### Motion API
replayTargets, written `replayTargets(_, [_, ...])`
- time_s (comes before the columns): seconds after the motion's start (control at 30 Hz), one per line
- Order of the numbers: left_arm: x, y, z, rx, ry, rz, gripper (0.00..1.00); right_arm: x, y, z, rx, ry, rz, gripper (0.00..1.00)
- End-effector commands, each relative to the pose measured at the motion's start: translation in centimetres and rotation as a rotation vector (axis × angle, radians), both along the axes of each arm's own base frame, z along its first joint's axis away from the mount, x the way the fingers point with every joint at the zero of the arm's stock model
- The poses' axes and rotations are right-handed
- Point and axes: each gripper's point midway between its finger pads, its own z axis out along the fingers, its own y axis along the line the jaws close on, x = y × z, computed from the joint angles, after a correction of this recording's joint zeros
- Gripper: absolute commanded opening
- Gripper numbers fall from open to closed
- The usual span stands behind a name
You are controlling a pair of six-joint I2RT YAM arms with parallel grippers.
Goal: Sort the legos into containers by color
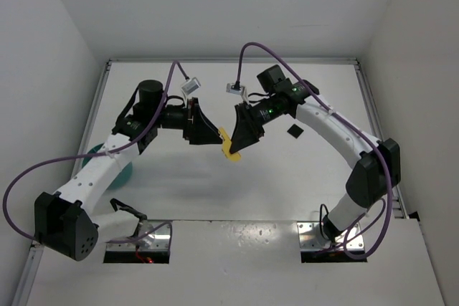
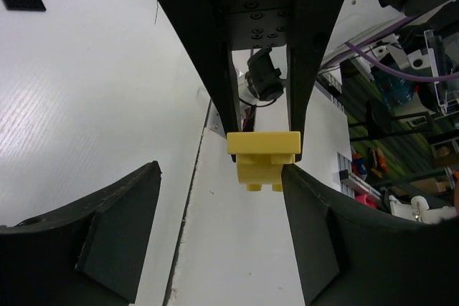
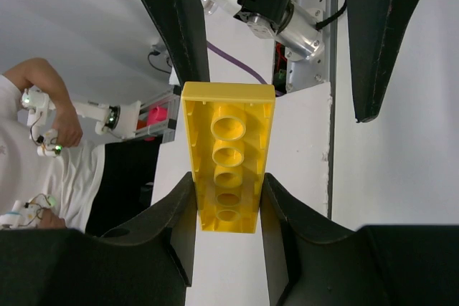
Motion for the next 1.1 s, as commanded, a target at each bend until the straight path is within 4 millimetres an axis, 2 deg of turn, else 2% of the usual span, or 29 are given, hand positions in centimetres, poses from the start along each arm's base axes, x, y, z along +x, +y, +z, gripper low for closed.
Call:
replayTargets(0.0, [-0.4, -0.4, 1.7, -0.038, -0.057, -0.032, 0.74, 0.2, 0.5, 1.0, 0.063, -0.038, 0.030, 0.00])
replayTargets(0.2, [-1.4, -0.2, 1.5, -0.046, -0.041, -0.062, 0.73, 0.6, 0.4, 0.9, 0.061, -0.038, 0.023, 0.00])
replayTargets(0.47, [-4.0, 0.4, -0.3, -0.044, -0.013, -0.091, 0.73, 0.7, 0.0, 1.1, 0.059, -0.051, 0.008, 0.00])
replayTargets(0.63, [-3.9, 0.4, 0.1, -0.047, -0.013, -0.090, 0.73, 0.9, 0.0, 0.8, 0.054, -0.041, 0.007, 0.00])
replayTargets(0.8, [-2.4, -0.1, 0.8, -0.051, -0.041, -0.073, 0.73, 1.1, 0.2, 0.7, 0.054, -0.041, 0.007, 0.00])
replayTargets(0.97, [-1.8, -0.5, 1.0, -0.049, -0.030, -0.061, 0.73, 1.0, 0.2, 1.1, 0.060, -0.037, 0.012, 0.00])
replayTargets(1.07, [-1.6, -0.7, 1.1, -0.054, -0.018, -0.058, 0.73, 0.9, 0.5, 0.5, 0.055, -0.030, 0.023, 0.00])
